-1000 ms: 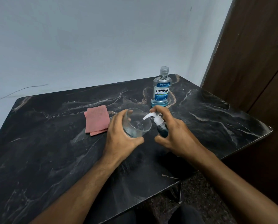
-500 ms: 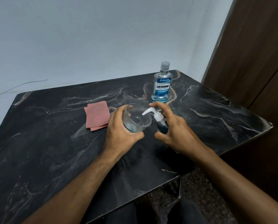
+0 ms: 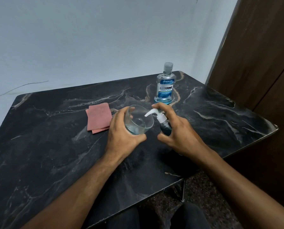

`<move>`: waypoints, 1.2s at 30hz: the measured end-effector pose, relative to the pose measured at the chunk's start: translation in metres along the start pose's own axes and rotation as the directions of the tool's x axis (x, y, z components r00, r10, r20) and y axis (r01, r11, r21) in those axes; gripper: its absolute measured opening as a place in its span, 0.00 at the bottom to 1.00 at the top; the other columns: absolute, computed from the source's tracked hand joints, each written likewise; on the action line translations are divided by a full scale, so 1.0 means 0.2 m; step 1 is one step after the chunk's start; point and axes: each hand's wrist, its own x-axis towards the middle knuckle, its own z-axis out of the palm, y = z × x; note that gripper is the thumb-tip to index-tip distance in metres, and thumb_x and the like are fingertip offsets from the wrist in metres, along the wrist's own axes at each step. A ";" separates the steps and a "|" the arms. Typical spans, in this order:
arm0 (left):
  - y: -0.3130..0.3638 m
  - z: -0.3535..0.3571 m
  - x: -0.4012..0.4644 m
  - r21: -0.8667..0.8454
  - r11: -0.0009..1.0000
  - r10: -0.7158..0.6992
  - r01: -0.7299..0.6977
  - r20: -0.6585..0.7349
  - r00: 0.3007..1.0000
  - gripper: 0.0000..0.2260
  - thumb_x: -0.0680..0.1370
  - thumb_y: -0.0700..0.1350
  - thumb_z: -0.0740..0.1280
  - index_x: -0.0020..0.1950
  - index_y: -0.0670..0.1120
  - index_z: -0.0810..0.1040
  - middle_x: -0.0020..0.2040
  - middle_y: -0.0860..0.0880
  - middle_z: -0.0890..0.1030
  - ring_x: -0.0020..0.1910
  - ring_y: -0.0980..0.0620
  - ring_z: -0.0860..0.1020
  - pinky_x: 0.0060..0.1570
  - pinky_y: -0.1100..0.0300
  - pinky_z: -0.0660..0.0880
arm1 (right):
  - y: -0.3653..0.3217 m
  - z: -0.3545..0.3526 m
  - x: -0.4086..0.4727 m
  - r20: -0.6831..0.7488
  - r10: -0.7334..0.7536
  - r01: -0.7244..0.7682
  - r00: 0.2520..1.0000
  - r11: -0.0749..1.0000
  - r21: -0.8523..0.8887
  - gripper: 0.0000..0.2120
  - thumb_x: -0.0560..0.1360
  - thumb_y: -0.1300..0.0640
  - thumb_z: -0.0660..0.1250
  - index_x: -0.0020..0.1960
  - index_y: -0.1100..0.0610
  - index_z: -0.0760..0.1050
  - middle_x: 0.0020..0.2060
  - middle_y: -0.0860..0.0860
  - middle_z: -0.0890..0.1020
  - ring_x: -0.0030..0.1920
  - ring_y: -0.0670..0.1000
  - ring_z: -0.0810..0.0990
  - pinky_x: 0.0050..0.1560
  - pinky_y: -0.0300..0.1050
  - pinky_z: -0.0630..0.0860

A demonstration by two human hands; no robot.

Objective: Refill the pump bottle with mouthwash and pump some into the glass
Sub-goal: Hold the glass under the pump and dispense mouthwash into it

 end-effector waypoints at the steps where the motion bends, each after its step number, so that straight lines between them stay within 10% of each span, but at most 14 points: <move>1: 0.00 0.00 0.00 -0.004 1.000 0.002 -0.002 0.000 1.000 0.38 0.58 0.48 0.77 0.68 0.52 0.74 0.59 0.57 0.78 0.61 0.52 0.77 0.61 0.50 0.77 | 0.00 0.00 0.00 0.001 0.011 -0.011 1.000 1.000 -0.001 0.39 0.67 0.58 0.70 0.71 0.33 0.60 0.38 0.38 0.73 0.35 0.43 0.75 0.39 0.39 0.72; 29: 0.00 0.00 0.00 -0.017 1.000 -0.009 0.009 -0.015 1.000 0.39 0.58 0.48 0.77 0.69 0.52 0.74 0.59 0.54 0.79 0.60 0.51 0.77 0.60 0.48 0.78 | 0.01 0.00 0.02 -0.015 -0.004 0.005 1.000 0.999 0.051 0.46 0.65 0.58 0.70 0.74 0.28 0.54 0.50 0.39 0.77 0.38 0.42 0.78 0.41 0.36 0.74; 36: 0.00 0.00 0.00 -0.010 1.000 -0.005 0.004 -0.018 1.000 0.38 0.58 0.48 0.78 0.69 0.51 0.74 0.59 0.55 0.79 0.60 0.51 0.78 0.60 0.49 0.78 | 0.02 0.01 0.02 -0.016 0.004 -0.003 1.000 0.999 0.046 0.36 0.66 0.56 0.70 0.67 0.33 0.60 0.39 0.42 0.76 0.36 0.41 0.77 0.33 0.33 0.71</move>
